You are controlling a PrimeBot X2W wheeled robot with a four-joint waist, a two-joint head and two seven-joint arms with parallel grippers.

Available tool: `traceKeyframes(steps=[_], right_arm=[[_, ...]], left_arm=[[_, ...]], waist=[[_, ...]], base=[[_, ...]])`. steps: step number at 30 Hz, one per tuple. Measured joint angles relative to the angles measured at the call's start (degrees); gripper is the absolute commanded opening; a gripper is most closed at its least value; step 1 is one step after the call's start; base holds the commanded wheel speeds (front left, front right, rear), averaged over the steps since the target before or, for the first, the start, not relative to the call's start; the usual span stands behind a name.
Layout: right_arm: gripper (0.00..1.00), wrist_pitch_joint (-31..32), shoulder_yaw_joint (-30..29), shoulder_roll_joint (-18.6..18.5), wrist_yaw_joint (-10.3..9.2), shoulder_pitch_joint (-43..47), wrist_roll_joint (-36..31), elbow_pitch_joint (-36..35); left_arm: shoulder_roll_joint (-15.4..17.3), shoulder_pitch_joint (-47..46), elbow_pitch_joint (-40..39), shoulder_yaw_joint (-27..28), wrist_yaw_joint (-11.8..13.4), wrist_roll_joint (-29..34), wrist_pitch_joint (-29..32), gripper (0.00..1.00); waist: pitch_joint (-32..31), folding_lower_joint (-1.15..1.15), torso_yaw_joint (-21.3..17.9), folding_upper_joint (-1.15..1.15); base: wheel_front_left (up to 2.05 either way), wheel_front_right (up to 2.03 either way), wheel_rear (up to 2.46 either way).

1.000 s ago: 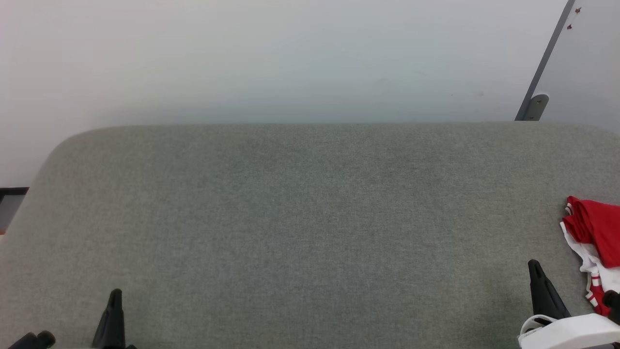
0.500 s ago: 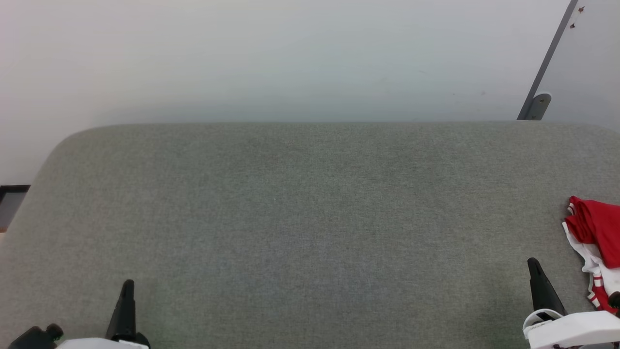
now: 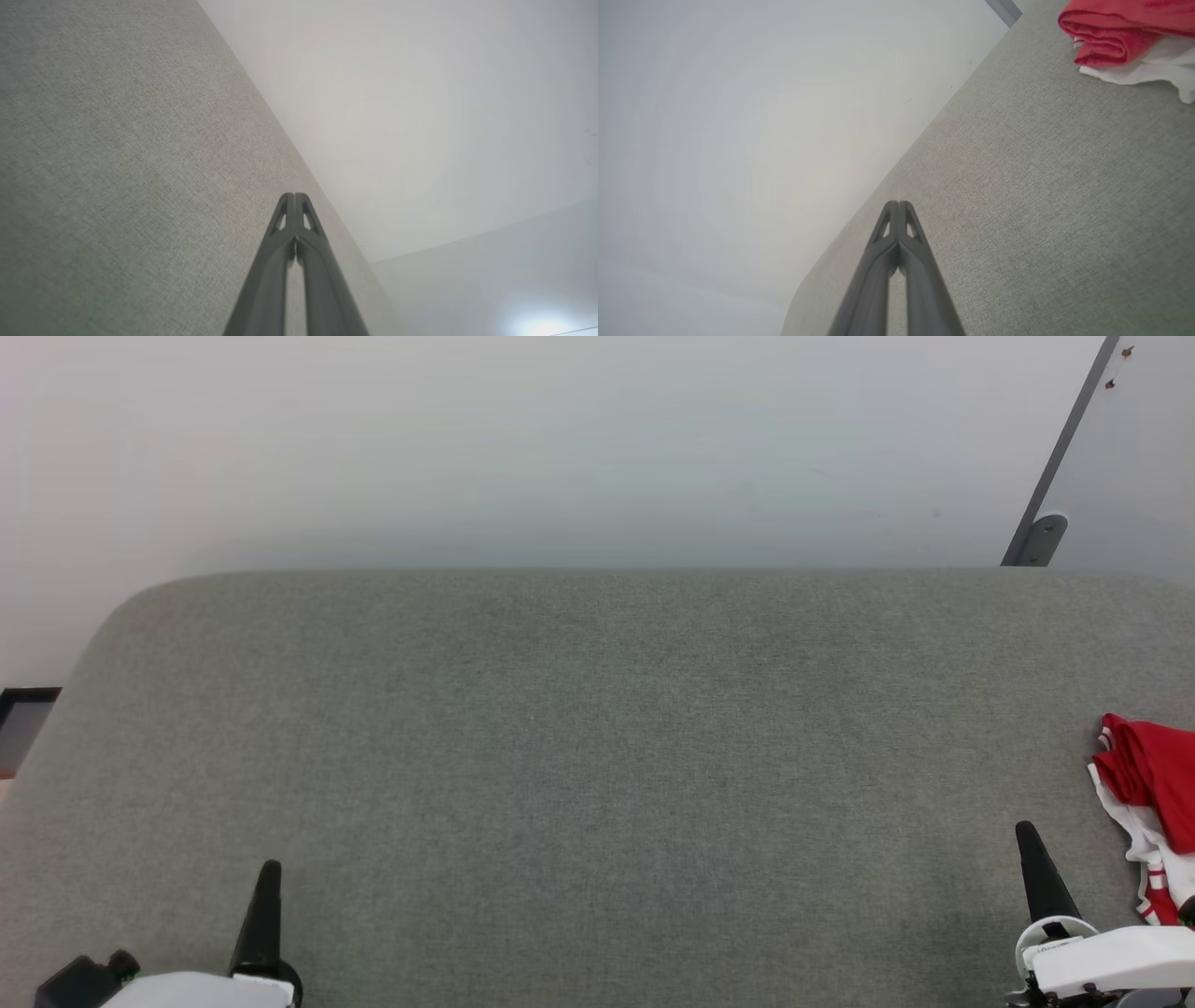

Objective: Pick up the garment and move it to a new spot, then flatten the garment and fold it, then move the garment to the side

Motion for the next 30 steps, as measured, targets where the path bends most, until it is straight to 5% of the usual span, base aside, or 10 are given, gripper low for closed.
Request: traceKeyframes(steps=[30], right_arm=[[0.0, 3.89, -1.04, 1.12, 0.0, -1.37, 16.38, -0.16]], left_arm=[[-3.13, -3.17, 0.09, -0.2, 0.0, -12.77, 4.35, 0.0]], waist=[[0.45, 0.0, 0.49, 0.0]], base=[[0.0, 0.0, 0.0]])
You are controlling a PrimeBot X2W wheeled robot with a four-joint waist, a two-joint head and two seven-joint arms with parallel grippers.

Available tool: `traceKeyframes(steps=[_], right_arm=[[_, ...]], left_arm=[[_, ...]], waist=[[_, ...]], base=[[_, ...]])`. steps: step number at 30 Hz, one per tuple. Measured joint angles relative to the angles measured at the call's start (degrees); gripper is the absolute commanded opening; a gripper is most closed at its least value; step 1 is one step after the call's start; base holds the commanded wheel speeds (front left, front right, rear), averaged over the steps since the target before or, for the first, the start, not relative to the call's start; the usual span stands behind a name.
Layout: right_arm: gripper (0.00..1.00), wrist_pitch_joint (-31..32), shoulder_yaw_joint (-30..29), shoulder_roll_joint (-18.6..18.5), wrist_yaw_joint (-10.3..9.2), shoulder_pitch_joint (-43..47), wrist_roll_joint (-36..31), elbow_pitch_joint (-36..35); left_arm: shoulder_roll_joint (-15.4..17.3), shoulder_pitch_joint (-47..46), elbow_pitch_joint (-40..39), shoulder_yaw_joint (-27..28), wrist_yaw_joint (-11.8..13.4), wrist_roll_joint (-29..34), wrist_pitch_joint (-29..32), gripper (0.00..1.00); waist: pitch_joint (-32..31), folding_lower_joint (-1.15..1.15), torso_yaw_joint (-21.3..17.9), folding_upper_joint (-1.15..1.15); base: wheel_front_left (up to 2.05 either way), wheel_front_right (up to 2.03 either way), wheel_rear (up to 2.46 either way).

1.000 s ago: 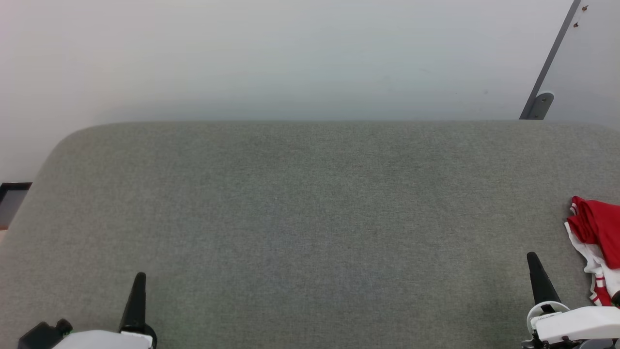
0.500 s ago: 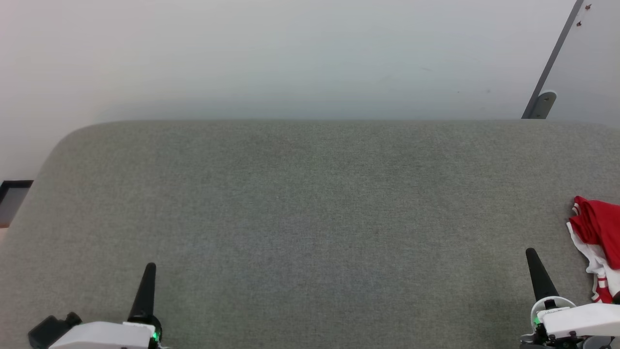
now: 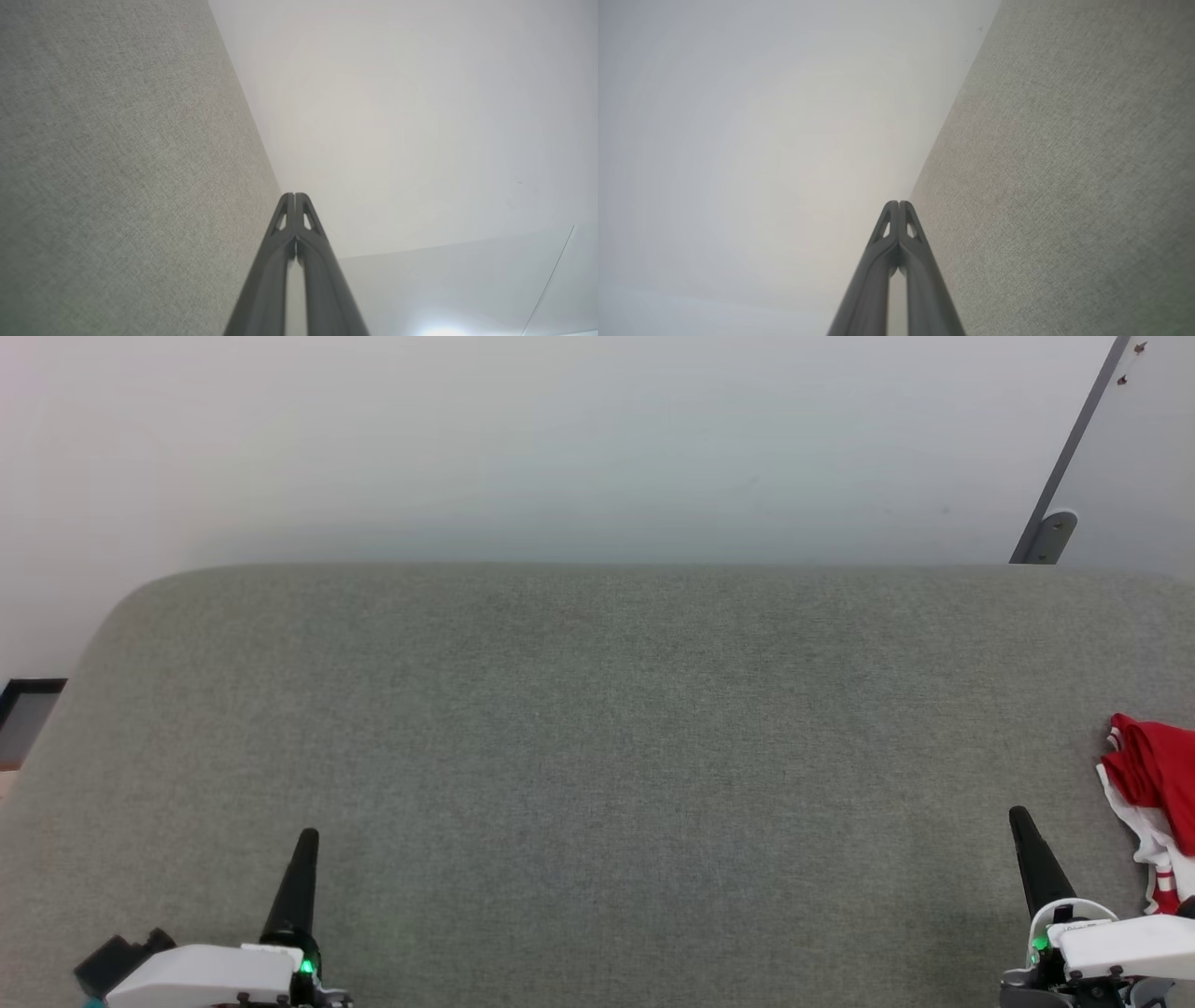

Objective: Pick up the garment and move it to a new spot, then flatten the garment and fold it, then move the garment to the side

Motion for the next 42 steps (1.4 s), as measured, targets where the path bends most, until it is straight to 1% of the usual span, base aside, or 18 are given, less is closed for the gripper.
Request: traceKeyframes(steps=[26, 37, 42], right_arm=[[0.0, 2.66, -0.8, 0.8, -0.01, -0.81, 12.09, -0.12], [0.0, 3.66, -1.12, 1.05, -0.01, -1.04, 16.21, -0.18], [0.0, 3.66, -1.16, 1.1, -0.01, -1.48, 16.46, -0.23]], left_arm=[[-2.08, -2.02, 0.07, -0.16, -0.01, -9.05, 3.0, 0.0], [-2.87, -2.64, 0.08, -0.24, -0.01, -12.33, 4.04, 0.0], [-2.98, -2.7, 0.08, -0.26, -0.01, -12.47, 4.05, 0.0]], waist=[[0.39, 0.0, 0.43, 0.0], [0.56, 0.0, 0.61, 0.0], [0.57, 0.0, 0.62, 0.0]], base=[[0.0, 0.0, 0.0], [0.0, 0.0, 0.0], [0.0, 0.0, 0.0]])
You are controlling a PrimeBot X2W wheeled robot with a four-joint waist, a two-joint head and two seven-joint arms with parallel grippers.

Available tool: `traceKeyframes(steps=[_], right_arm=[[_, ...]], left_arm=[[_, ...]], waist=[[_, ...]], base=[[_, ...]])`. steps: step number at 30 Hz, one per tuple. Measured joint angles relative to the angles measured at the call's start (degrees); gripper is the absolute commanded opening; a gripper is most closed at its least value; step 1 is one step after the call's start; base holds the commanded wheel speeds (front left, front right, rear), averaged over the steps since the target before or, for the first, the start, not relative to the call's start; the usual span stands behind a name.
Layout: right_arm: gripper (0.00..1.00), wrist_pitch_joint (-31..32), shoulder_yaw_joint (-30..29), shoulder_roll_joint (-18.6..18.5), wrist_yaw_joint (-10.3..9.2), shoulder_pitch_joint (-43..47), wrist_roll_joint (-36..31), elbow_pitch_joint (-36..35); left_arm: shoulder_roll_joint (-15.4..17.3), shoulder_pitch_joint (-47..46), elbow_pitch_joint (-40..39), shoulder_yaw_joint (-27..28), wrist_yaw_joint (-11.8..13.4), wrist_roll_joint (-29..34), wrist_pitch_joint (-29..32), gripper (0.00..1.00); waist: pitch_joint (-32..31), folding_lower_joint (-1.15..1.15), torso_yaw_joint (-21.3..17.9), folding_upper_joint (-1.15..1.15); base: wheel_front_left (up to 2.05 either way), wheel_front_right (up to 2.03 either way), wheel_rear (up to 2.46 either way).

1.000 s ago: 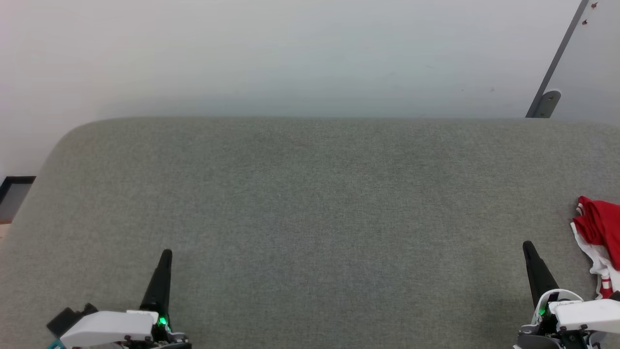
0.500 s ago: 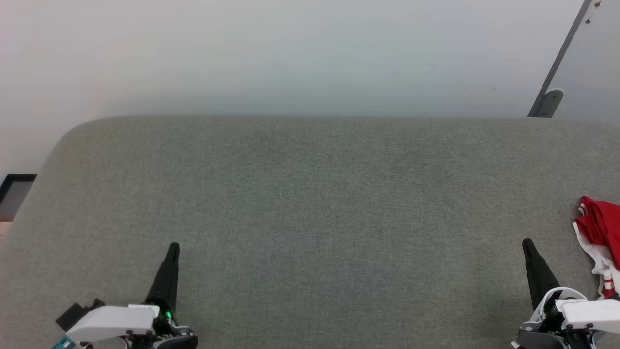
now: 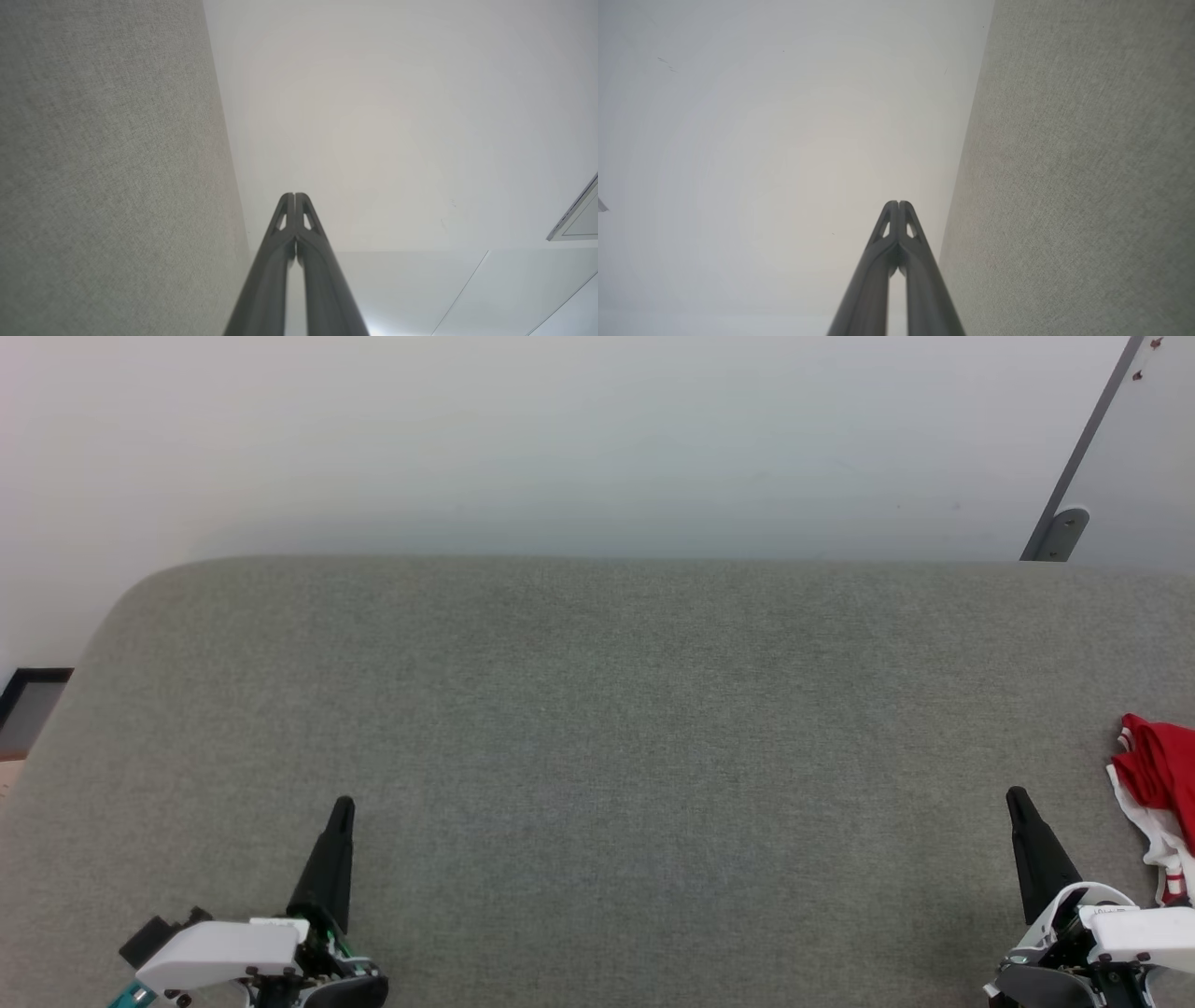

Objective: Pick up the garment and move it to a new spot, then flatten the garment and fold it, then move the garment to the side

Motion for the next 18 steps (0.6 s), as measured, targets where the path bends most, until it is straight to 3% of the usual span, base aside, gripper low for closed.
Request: traceKeyframes(steps=[18], right_arm=[[0.0, 0.0, 0.0, 0.0, 0.0, 0.0, -0.01, -0.01]], left_arm=[[0.0, -0.02, 0.0, -0.01, 0.0, 0.0, 0.0, 0.0]], waist=[[0.0, 0.0, 0.0, 0.0]], base=[[0.0, 0.0, 0.0]])
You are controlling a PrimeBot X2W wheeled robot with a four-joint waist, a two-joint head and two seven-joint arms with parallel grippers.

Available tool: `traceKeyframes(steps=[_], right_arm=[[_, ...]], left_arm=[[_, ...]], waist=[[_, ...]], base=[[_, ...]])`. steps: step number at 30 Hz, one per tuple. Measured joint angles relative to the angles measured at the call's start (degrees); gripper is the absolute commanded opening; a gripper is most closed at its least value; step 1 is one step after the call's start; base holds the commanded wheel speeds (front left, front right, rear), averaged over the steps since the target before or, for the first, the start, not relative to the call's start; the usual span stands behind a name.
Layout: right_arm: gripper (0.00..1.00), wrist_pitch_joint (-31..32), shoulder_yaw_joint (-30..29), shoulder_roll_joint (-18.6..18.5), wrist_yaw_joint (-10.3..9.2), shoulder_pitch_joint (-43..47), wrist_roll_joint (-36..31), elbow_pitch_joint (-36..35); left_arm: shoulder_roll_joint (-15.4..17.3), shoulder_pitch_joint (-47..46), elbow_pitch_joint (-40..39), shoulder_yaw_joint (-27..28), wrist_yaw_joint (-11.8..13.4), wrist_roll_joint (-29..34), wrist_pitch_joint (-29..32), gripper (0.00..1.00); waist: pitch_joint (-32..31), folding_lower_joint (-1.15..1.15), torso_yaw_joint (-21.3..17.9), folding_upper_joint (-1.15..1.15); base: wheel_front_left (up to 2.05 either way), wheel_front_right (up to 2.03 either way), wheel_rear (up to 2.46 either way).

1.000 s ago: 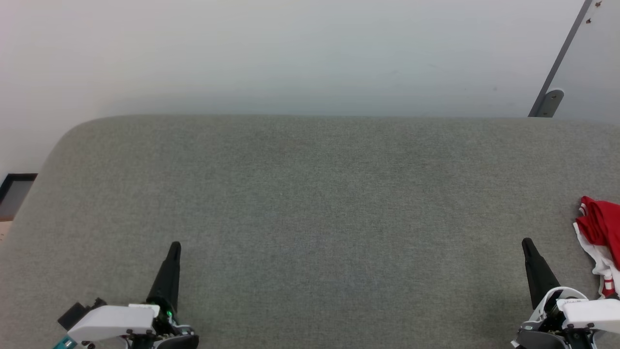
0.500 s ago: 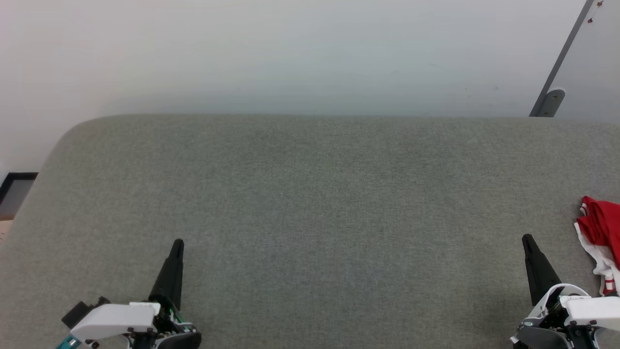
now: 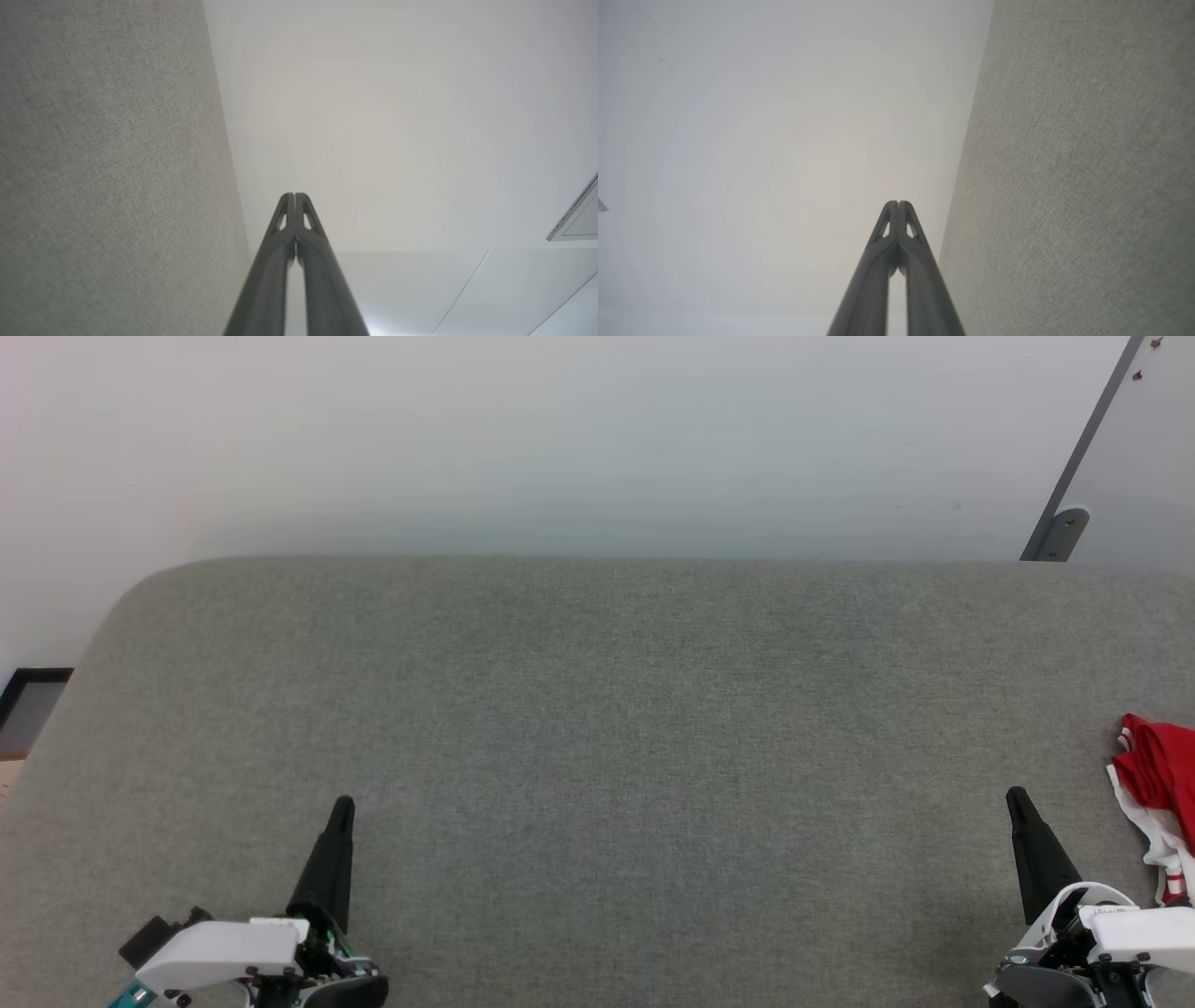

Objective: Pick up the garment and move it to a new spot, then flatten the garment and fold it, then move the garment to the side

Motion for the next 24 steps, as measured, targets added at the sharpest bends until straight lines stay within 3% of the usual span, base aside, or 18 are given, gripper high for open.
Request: traceKeyframes(steps=[24], right_arm=[[0.0, 0.0, 0.0, 0.01, 0.0, 0.0, 0.0, 0.0]], left_arm=[[-0.01, -0.01, 0.0, 0.0, 0.0, 0.0, 0.0, 0.0]], waist=[[0.0, 0.0, 0.0, 0.0]], base=[[0.0, 0.0, 0.0]])
